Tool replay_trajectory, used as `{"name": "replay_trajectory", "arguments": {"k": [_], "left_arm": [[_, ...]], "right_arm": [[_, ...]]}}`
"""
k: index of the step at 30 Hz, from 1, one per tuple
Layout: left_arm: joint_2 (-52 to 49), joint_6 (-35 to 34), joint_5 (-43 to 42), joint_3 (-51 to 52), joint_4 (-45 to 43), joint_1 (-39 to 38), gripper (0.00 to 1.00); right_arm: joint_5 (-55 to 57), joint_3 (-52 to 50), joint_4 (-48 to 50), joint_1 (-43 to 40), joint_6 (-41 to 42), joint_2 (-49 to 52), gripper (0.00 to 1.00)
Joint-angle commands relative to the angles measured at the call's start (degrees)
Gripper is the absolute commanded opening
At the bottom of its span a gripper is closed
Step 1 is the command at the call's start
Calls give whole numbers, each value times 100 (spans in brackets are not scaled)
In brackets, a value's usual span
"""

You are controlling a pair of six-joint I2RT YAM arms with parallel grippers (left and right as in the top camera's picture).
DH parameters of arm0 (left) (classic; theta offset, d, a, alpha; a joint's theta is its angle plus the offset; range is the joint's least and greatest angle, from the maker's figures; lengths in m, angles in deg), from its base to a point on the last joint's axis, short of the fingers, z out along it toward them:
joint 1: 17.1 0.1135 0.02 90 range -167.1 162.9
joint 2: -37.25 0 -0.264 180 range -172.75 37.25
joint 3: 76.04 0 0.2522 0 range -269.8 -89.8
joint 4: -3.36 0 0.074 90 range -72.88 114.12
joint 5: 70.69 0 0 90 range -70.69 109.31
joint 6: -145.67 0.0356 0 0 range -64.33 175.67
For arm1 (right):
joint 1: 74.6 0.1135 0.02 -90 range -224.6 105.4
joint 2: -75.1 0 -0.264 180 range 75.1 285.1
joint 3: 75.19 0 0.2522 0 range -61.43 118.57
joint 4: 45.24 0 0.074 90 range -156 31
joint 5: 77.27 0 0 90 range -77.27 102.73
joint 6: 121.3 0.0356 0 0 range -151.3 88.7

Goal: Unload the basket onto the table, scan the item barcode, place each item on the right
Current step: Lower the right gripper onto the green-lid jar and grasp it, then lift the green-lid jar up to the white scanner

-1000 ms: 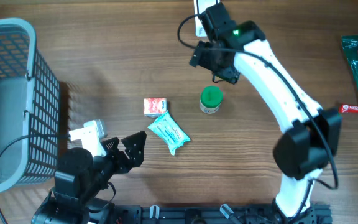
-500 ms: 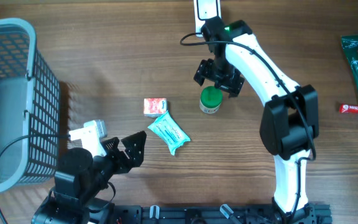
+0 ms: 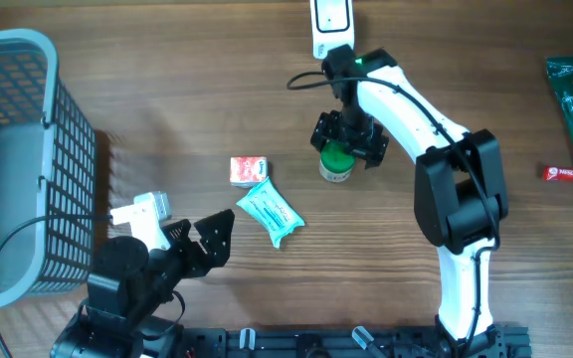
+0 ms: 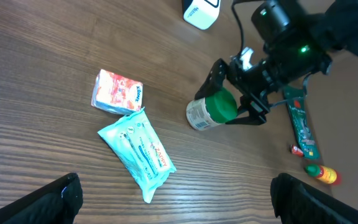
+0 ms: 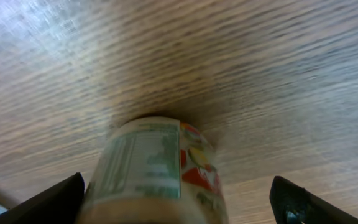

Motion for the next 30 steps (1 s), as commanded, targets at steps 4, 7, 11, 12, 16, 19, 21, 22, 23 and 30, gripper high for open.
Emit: {"name": "replay_trajectory", "arguments": {"k": [4, 7, 11, 12, 16, 19, 21, 22, 23, 30], "left_arm": [[-7, 114, 52, -4, -11, -37, 100], [-7, 114, 52, -4, -11, -37, 100], [-7, 114, 52, -4, -11, -37, 100], [-7, 114, 52, -4, -11, -37, 100], [-7, 114, 52, -4, -11, -37, 100], [-7, 114, 52, -4, -11, -37, 100], [-7, 114, 52, -4, -11, -37, 100], [-7, 114, 52, -4, -11, -37, 100], [-7, 114, 52, -4, -11, -37, 100], [-7, 114, 52, -4, -11, -37, 100]], "right_arm": [[15, -127, 273, 111, -223, 37, 93], [302, -149, 299, 184, -212, 37, 89], [490, -382, 531, 264, -208, 37, 85], [487, -490, 625, 264, -208, 37, 84], [466, -839, 791, 264, -61, 37, 75], [459, -833, 815, 264, -61, 33, 70], [302, -691, 682, 243, -122, 28, 69], [190, -597, 573, 223, -214, 28, 68], [101, -525, 483, 199, -282, 11, 68], [-1213, 17, -533, -192, -1158, -505, 67]]}}
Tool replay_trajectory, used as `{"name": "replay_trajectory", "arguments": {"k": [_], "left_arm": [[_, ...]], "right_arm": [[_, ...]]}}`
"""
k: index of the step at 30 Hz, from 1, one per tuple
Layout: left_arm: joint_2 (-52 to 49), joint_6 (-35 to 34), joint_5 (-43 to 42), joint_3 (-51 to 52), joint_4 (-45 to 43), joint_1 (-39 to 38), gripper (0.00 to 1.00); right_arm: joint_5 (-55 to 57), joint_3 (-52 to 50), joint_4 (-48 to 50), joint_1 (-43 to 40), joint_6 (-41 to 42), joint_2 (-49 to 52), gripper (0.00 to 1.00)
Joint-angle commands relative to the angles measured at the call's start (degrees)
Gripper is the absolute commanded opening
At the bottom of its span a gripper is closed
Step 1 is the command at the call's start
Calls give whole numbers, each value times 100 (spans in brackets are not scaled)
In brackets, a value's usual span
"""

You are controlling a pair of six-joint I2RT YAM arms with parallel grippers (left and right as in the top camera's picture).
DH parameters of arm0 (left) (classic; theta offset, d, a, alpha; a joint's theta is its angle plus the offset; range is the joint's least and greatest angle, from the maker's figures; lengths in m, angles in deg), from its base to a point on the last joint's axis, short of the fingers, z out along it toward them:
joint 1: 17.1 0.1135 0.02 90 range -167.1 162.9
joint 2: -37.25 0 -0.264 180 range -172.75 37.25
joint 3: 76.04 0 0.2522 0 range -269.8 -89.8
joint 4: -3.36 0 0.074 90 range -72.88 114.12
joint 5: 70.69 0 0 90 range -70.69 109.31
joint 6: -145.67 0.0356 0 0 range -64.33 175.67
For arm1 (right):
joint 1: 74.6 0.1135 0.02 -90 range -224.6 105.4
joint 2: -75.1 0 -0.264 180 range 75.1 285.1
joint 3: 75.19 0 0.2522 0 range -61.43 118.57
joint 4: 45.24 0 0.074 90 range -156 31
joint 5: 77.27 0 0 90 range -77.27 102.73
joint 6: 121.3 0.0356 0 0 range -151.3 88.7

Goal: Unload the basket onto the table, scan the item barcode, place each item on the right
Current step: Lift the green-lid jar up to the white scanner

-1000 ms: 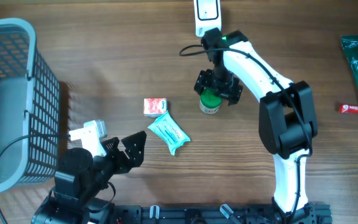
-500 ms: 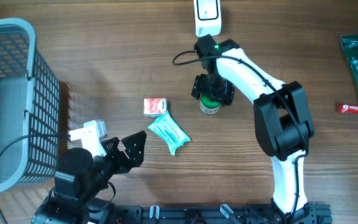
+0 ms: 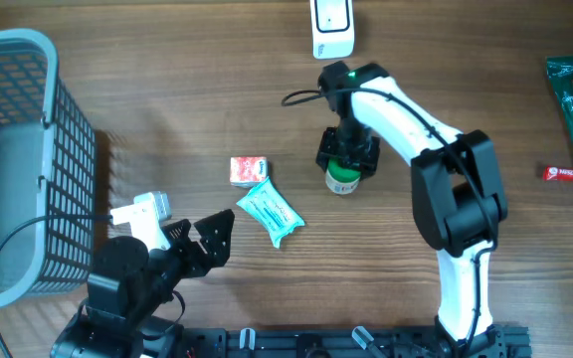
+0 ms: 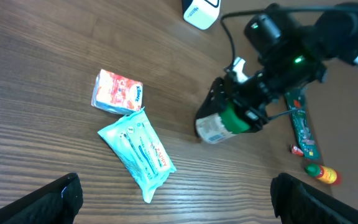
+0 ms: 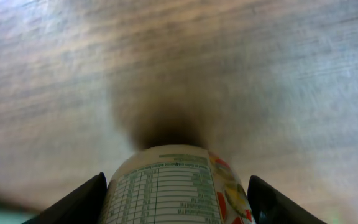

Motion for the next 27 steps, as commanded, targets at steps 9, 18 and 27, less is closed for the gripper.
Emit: {"name": "replay_trajectory", "arguments": {"k": [9, 18, 27], "left_arm": [[-7, 114, 52, -4, -13, -37, 100], [-7, 114, 52, -4, -13, -37, 100], [-7, 114, 52, -4, -13, -37, 100]], "right_arm": [[-1528, 354, -1803, -181, -1314, -1281, 67], [-2205, -251, -1932, 678, -1158, -1978, 67], [-2728, -925, -1939, 1117, -1246, -2024, 67]]}}
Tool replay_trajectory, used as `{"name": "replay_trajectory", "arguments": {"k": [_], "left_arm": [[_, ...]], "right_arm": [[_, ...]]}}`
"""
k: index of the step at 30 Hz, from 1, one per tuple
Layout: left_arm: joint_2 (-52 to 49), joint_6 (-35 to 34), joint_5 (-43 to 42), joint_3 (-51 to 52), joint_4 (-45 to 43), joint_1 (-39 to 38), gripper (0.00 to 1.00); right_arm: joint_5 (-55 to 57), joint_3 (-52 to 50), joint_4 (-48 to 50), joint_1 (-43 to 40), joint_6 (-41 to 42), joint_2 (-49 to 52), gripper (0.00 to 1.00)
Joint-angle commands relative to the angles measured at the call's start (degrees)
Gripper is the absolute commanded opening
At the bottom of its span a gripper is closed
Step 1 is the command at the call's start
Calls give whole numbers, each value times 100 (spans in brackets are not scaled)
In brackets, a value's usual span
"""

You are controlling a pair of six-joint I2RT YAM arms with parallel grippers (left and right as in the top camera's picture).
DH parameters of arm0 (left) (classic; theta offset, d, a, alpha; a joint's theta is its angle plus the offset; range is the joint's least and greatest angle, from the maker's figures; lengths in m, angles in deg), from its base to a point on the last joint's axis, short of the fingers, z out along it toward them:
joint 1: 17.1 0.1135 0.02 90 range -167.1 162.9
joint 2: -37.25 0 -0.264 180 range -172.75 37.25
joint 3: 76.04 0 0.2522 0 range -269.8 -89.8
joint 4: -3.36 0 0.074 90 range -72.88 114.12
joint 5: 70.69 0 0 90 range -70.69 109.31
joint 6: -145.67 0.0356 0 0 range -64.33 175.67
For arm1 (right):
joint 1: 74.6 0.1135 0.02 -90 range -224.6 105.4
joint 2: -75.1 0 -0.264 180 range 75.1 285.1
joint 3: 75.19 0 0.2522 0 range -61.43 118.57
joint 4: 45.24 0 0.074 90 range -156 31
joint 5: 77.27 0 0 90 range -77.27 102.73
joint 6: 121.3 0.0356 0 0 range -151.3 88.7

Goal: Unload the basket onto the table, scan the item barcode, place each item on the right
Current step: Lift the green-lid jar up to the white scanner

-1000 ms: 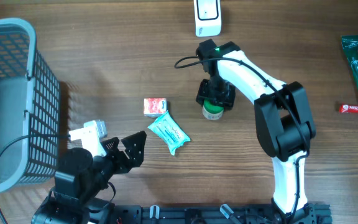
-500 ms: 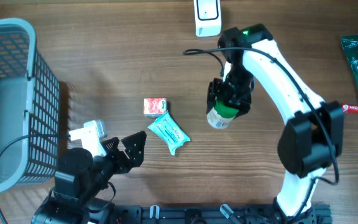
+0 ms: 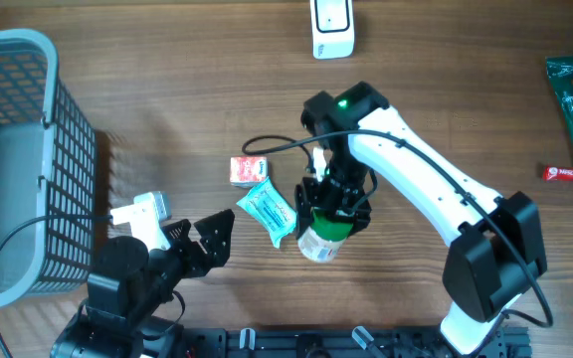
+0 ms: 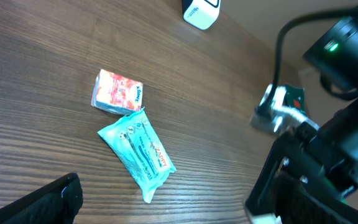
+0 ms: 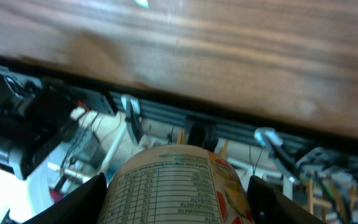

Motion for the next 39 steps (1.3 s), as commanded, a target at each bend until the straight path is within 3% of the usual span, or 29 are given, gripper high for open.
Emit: {"name": "replay_trajectory", "arguments": {"k": [1, 8, 15, 19, 25, 29, 39], "left_arm": [[-7, 114, 52, -4, -11, -37, 100], [-7, 114, 52, -4, -11, -37, 100], [-7, 114, 52, -4, -11, -37, 100], [-7, 111, 52, -4, -11, -37, 100], [-7, 111, 52, -4, -11, -37, 100], [-7, 114, 52, -4, -11, -37, 100], [-7, 114, 52, -4, -11, -37, 100]], "right_arm": [[-393, -120, -22, -63, -111, -151, 67], [304, -105, 378, -334, -17, -149, 67], [879, 271, 1445, -1043, 42, -151, 66], [1969, 673, 2354, -1377, 184, -151, 67], [3195, 684, 4465, -1471, 413, -136, 69], [4426, 616, 6406, -1456, 413, 92, 67], [4767, 612, 10347, -1460, -656, 1644, 68]]}}
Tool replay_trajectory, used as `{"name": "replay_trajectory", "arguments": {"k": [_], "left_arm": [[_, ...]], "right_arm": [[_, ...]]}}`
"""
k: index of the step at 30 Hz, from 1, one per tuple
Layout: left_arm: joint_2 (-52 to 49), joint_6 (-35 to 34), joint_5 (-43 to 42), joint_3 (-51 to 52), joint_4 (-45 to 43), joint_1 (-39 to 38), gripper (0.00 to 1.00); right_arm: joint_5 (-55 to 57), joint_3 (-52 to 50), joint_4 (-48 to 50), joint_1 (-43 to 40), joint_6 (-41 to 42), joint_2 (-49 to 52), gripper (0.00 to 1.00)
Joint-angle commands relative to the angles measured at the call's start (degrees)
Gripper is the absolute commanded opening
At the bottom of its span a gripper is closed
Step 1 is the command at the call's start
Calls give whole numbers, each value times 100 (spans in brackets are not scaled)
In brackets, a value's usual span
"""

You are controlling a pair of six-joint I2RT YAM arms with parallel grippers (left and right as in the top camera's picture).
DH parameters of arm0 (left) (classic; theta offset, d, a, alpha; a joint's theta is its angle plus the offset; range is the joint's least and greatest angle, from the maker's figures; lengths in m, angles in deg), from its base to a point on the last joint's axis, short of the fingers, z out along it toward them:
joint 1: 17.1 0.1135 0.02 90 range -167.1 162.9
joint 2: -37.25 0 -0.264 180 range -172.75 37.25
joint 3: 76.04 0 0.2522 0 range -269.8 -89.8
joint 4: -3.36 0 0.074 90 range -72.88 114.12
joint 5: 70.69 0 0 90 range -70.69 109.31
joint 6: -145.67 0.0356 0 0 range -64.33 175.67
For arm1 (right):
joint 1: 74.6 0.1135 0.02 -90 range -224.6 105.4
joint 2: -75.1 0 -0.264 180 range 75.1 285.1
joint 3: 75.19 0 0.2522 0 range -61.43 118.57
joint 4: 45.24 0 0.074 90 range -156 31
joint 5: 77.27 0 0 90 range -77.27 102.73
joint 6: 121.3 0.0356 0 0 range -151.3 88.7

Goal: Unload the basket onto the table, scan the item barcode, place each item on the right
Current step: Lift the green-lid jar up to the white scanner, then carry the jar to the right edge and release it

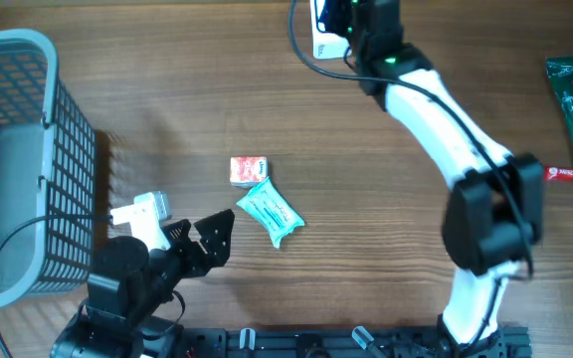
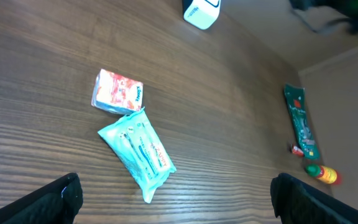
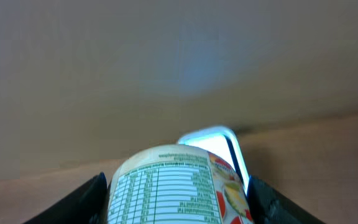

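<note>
In the right wrist view my right gripper is shut on a small jar with a nutrition table and fruit pictures on its label. The white scanner stands just behind the jar. From overhead, the right gripper is at the table's far edge next to the scanner; the arm hides the jar there. My left gripper stays open near the front left, with nothing between its fingers.
A red-and-white packet and a teal wipes pack lie mid-table. A grey wire basket fills the left side. A green bag and a red tube sit at the right edge.
My right gripper, still holding the jar, has gone from above the table's middle by the wipes pack to the far edge, right at the scanner. The left arm has not moved.
My right gripper stood open around the green-lidded jar upright on the table. Then it was shut on the jar. Then it held the jar lifted over the table's middle, and now holds it in front of the scanner.
</note>
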Motion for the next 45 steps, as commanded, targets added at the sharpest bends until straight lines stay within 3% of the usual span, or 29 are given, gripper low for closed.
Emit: {"name": "replay_trajectory", "arguments": {"k": [1, 6, 15, 24, 28, 33, 40, 45], "left_arm": [[-2, 114, 35, -4, -9, -37, 100], [-2, 114, 35, -4, -9, -37, 100], [-2, 114, 35, -4, -9, -37, 100], [-2, 111, 35, -4, -9, -37, 100], [-2, 114, 35, -4, -9, -37, 100], [-2, 114, 35, -4, -9, -37, 100], [-2, 114, 35, -4, -9, -37, 100], [-2, 114, 35, -4, -9, -37, 100]], "right_arm": [[313, 42, 1158, 20, -516, 708, 68], [632, 109, 2461, 13, -560, 1180, 67], [717, 431, 2194, -11, -352, 1410, 66], [756, 1008, -621, -844, -188, 302, 63], [380, 1008, -2061, -1823, -79, -236, 65], [-498, 1003, -4081, -3176, -52, -138, 66], [-1036, 981, -4970, -4638, 74, 407, 66], [-1543, 979, -5115, -5084, 76, 892, 66]]}}
